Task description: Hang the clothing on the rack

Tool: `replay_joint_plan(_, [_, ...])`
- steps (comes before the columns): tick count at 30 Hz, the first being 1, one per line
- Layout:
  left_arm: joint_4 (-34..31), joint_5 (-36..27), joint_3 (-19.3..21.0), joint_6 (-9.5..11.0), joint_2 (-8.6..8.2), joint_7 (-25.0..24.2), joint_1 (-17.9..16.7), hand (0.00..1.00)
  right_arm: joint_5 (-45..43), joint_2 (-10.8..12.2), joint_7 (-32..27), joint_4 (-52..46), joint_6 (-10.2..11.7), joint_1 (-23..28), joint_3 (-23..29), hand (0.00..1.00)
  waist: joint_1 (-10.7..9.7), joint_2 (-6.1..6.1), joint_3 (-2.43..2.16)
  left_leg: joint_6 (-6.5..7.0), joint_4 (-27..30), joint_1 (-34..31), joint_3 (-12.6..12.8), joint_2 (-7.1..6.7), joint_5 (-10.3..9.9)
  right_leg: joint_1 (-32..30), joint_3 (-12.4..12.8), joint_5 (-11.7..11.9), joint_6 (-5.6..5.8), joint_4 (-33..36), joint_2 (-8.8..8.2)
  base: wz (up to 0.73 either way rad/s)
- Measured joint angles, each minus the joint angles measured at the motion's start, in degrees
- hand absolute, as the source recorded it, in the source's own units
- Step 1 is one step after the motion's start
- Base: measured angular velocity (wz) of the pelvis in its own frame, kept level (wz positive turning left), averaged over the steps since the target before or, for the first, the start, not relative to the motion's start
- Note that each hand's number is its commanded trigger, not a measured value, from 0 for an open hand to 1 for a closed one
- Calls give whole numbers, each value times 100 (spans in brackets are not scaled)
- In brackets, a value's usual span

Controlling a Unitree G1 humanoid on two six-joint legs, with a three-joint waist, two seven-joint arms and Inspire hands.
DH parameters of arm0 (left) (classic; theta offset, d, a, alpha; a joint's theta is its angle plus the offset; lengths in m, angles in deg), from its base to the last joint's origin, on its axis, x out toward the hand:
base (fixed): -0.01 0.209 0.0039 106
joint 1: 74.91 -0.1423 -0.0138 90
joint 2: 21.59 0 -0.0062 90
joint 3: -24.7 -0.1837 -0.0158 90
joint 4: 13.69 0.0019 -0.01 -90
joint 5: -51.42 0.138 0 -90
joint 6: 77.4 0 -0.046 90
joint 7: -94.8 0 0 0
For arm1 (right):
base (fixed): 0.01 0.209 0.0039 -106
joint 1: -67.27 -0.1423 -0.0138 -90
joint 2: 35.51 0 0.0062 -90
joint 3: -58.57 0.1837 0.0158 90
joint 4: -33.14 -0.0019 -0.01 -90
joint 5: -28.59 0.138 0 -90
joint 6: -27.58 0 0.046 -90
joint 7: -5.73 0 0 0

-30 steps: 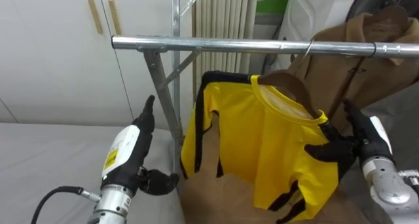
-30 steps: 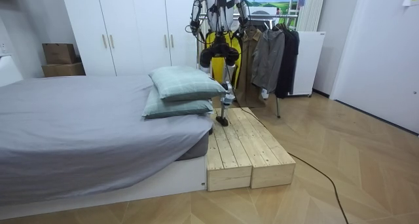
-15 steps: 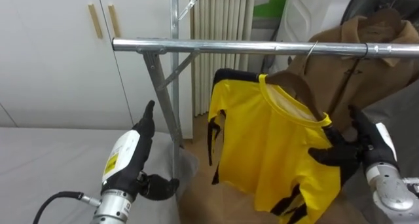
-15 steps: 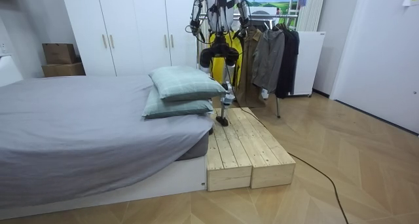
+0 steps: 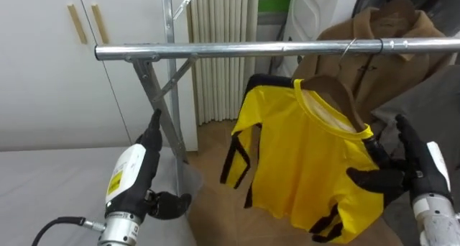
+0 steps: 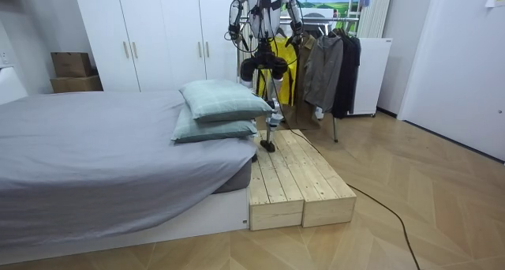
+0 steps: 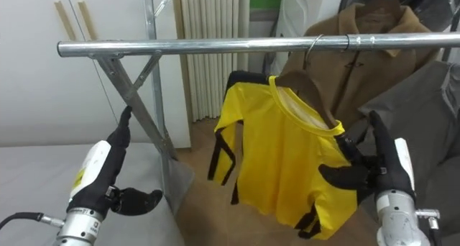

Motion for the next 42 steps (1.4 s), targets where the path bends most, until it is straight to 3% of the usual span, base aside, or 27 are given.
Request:
replay_joint_plan(14, [30, -325, -52, 48, -14, 121, -91, 0, -568, 93, -990, -490, 63, 402, -28, 0, -24, 0, -1, 0, 3, 18, -36, 1, -2, -13, 15, 0, 1, -5, 9, -1])
replay_joint_plan(25, [253, -845, -235, 46, -9, 176, -139, 0, -496, 415, -1056, -464, 340, 617, -87, 0, -22, 78, -6, 0, 0, 21, -40, 9, -4, 12, -49, 0, 0, -18, -3, 2])
replay_joint_plan(36, [251, -825, -291, 42, -15, 166, -213, 0, -344, 692, -998, -466, 352, 628, -87, 0, -25, 92, -11, 0, -1, 17, -85, 6, -5, 25, -37, 0, 3, -14, 1, 0])
replay_joint_plan(39, [249, -822, -299, 42, -29, 166, -233, 0, -629, 730, -1019, -465, 357, 639, -87, 0, -34, 92, -11, 0, 1, -6, -86, 7, -5, 22, -39, 0, 3, -22, 1, 0])
replay_joint_plan(42, [250, -695, -290, 42, -29, 174, -242, 0, -1508, 727, -1183, -449, 354, 643, -109, 0, -23, 92, -11, 0, 4, -14, -88, 9, -5, 19, -40, 0, 2, -21, 0, 0])
